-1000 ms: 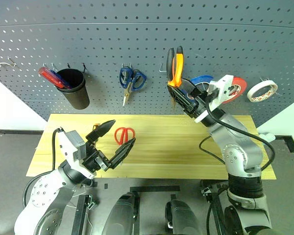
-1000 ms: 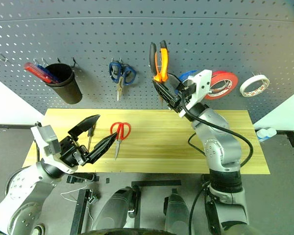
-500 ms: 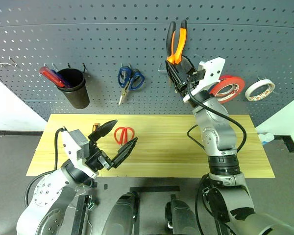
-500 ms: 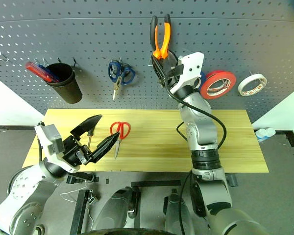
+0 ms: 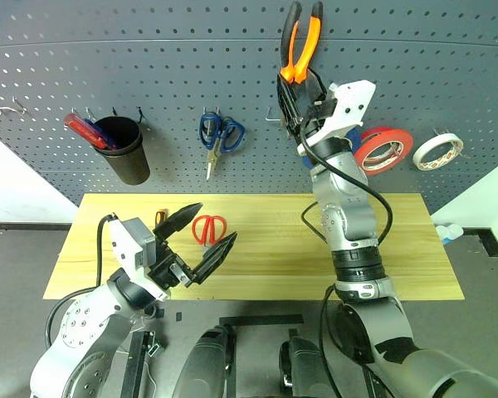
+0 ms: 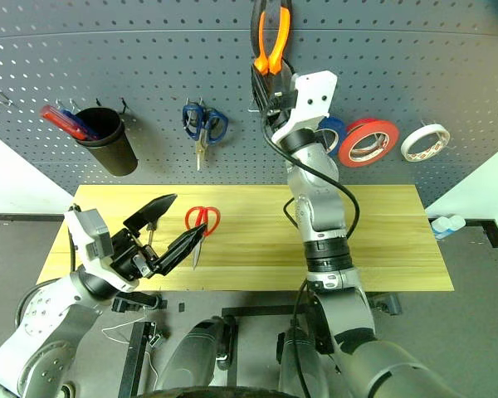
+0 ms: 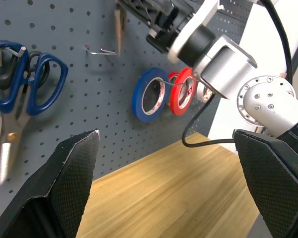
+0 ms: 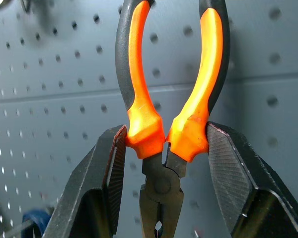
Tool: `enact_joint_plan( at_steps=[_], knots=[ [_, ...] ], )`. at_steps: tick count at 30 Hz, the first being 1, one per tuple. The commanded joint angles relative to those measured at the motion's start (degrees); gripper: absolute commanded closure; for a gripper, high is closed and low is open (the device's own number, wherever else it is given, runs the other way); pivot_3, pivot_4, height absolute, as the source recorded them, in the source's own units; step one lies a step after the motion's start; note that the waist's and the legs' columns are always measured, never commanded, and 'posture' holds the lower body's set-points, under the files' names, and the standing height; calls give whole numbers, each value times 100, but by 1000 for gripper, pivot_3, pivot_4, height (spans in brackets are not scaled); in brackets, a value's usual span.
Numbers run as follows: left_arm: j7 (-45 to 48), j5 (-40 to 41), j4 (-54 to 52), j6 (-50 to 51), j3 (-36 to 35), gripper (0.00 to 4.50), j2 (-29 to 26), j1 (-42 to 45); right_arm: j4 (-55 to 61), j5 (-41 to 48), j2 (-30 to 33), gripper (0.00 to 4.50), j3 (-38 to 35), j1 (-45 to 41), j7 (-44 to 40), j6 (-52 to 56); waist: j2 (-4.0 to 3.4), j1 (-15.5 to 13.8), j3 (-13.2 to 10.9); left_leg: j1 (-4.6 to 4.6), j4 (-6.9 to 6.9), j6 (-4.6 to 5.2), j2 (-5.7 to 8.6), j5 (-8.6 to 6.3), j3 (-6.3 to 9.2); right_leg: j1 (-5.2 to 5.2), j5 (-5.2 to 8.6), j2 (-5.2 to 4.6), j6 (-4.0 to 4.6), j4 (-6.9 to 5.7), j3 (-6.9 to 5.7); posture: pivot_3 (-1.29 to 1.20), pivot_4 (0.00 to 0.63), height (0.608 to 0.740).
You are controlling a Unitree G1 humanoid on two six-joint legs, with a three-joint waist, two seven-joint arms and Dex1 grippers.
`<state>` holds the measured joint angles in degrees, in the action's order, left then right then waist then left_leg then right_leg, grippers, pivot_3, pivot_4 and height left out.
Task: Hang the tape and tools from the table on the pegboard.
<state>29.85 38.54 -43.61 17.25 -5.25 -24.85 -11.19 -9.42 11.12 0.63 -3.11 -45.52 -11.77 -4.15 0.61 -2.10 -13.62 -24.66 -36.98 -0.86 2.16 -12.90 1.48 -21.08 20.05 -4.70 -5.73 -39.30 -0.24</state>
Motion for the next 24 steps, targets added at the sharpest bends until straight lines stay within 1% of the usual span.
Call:
enact_joint_plan(
  at_steps=[1,11,24],
  knots=[
    [14,113,-259,-12,-6,0,-39,-5,68,-60,-86,2391,-5,-279,121,-308,0,-1,0,0,0,0,0,0,0,0,0,0,0,0,0,140,183,740],
    [-48,257,-406,105,-115,0,-133,-38,-396,-162,-209,2391,-47,-531,336,-833,-2,0,-1,0,4,1,-1,-1,0,-2,0,1,1,0,2,181,205,740],
    [-226,747,-746,396,-483,0,-510,-151,-1294,-267,-474,2391,-40,-938,604,-1626,-11,-11,-13,0,11,27,-3,-16,2,-5,0,-6,5,3,6,245,249,740]
  ],
)
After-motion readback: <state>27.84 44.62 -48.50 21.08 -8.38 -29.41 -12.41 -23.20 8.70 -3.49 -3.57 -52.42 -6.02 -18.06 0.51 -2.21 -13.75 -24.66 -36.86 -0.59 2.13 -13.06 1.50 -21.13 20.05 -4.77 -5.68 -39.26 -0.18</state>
